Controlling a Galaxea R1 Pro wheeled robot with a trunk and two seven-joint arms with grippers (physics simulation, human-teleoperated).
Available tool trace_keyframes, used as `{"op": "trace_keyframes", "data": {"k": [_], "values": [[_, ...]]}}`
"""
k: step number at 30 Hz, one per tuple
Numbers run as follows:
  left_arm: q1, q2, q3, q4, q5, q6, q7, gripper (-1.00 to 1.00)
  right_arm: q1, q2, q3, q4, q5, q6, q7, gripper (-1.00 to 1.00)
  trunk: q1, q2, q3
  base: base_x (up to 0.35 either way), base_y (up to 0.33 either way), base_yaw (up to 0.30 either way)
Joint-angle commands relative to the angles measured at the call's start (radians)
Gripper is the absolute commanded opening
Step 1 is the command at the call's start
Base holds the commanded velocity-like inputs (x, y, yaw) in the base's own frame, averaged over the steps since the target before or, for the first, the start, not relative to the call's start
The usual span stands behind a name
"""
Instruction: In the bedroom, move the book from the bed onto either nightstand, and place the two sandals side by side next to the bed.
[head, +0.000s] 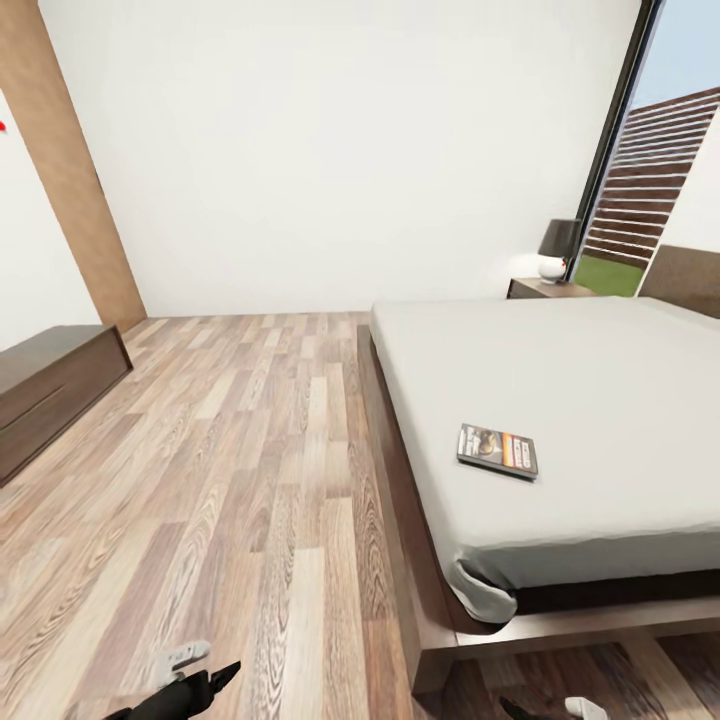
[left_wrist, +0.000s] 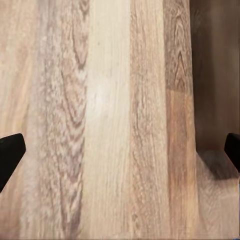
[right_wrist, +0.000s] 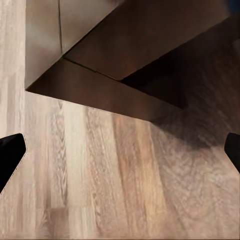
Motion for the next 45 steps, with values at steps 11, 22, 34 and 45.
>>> {"op": "trace_keyframes", "data": {"k": [11,22,34,45], "values": [[0.000,-0.046,-0.038,0.037,0.007,-0.037,0.070,1.00,-0.001,0.066,-0.005,0.020,0.164,-0.059,-0.187,1.00,-0.042,0.077,0.034,0.000,0.000,0.000],[0.000,-0.046,-0.050,0.038,0.007,-0.038,0.070,1.00,-0.001,0.067,-0.006,0.019,0.169,-0.059,-0.188,1.00,-0.058,0.105,0.046,0.000,0.000,0.000],[0.000,-0.046,-0.051,0.038,0.007,-0.038,0.070,1.00,-0.001,0.067,-0.006,0.019,0.169,-0.059,-0.189,1.00,-0.058,0.105,0.046,0.000,0.000,0.124],[0.000,-0.047,-0.051,0.039,0.007,-0.038,0.070,1.00,-0.001,0.068,-0.006,0.019,0.169,-0.059,-0.189,1.00,-0.058,0.105,0.046,0.000,0.000,0.188]]}}
